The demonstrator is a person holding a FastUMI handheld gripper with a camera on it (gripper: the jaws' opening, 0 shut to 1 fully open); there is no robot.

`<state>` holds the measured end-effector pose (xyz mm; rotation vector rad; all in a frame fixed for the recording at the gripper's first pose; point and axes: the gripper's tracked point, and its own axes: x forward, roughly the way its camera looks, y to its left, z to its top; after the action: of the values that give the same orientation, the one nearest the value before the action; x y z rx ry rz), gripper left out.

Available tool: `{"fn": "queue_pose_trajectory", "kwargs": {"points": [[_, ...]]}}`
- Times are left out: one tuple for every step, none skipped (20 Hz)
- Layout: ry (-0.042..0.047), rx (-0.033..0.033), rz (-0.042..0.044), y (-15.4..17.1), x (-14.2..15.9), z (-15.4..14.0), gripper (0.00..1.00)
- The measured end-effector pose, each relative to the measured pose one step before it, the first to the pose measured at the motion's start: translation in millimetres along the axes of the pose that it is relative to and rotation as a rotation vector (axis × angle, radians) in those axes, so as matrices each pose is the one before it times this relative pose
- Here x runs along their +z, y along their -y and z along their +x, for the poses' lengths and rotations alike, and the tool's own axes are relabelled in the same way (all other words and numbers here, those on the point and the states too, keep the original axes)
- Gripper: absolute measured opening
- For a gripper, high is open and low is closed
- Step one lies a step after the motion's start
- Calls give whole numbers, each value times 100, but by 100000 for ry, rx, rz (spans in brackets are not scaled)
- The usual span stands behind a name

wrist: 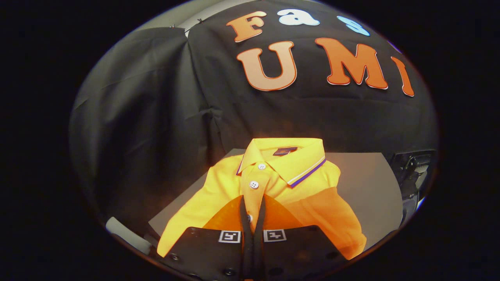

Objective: Put the clothes into the washing machine and then close the washing machine lid.

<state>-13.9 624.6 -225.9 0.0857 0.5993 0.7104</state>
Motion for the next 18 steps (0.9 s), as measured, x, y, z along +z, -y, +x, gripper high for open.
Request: {"fn": "queue_pose_trajectory", "kwargs": {"points": [[3248, 981, 626, -38, 711, -548, 7], [2957, 696, -607, -36, 711, -514, 8], [3168, 401, -1151, -141, 808, -679, 8], [3166, 339, -1335, -83, 699, -686, 8], [2357, 347, -1534, -133, 1009, -469, 7], [2284, 176, -1274, -3, 855, -328, 8], [2289, 192, -1075, 65, 752, -306, 7], [2098, 202, -730, -16, 759, -357, 8], [1515, 161, -170, -100, 342, -727, 7], [816, 91, 139, 44, 407, -488, 7], [1327, 234, 426, 8, 541, -410, 8], [1200, -19, 208, 197, 567, -478, 7], [1354, -156, 67, 279, 764, -542, 7], [1508, -160, -6, 153, 662, -318, 7], [1162, -413, -195, 320, 735, -527, 7], [737, 148, -233, 421, 677, -627, 7], [1616, -24, -34, 346, 779, -568, 8], [1338, -181, -266, 447, 921, -732, 7]]}}
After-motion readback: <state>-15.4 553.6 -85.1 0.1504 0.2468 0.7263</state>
